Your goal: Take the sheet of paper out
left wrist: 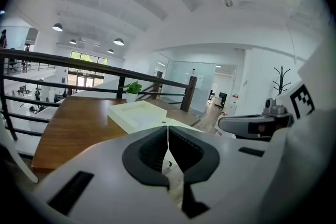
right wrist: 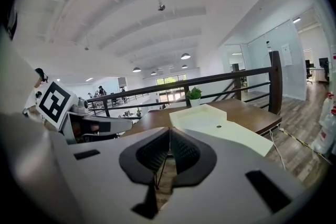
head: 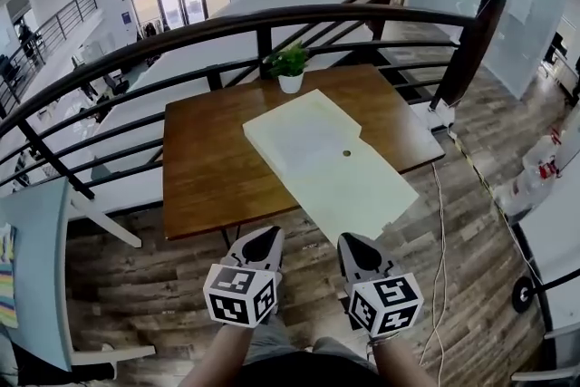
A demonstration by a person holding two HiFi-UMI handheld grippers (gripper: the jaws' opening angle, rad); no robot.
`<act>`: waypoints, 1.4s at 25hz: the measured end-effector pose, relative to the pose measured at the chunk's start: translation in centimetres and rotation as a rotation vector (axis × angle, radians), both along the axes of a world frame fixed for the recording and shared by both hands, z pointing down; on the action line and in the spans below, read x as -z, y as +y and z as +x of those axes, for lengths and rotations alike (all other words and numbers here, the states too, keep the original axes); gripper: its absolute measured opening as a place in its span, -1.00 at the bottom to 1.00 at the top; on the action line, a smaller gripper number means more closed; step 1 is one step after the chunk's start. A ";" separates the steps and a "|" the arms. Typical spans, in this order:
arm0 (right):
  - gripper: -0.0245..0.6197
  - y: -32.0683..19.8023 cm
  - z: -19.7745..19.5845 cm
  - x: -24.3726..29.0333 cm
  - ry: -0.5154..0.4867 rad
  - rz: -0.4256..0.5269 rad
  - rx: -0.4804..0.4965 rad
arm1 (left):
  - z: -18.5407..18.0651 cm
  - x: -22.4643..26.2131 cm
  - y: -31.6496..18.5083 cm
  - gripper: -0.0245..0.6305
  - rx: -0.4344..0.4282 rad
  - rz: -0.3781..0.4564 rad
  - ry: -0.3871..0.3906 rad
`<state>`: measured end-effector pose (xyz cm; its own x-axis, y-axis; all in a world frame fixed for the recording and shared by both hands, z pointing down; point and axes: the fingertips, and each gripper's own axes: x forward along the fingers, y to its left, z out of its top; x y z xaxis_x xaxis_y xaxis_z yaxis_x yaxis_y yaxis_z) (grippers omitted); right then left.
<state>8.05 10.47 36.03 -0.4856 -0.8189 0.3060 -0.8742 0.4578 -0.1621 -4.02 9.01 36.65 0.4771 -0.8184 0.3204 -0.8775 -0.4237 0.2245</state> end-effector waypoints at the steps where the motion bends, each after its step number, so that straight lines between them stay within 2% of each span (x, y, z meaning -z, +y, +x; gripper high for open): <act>1: -0.84 -1.3 -0.4 0.0 -0.001 -0.004 -0.013 | -0.5 0.0 -1.3 -0.87 -0.010 -0.003 -0.005; 10: -0.84 -10.5 -4.5 -1.0 0.007 -0.049 -0.079 | -4.5 -0.3 -11.4 -0.87 -0.097 -0.036 -0.012; 15: -0.84 -14.6 -5.7 -1.3 0.011 -0.067 -0.134 | -4.8 -0.8 -15.6 -0.87 -0.173 -0.044 -0.006; 21: -0.84 -18.3 -6.4 -2.0 0.040 -0.105 -0.176 | -5.7 -1.8 -18.7 -0.87 -0.238 -0.082 -0.001; 28: -0.84 -20.0 -5.9 -3.5 0.039 -0.151 -0.212 | -5.5 -3.3 -20.5 -0.87 -0.257 -0.123 0.019; 35: -0.84 -21.8 -5.3 -4.7 0.016 -0.181 -0.229 | -4.5 -3.7 -22.5 -0.87 -0.279 -0.133 0.006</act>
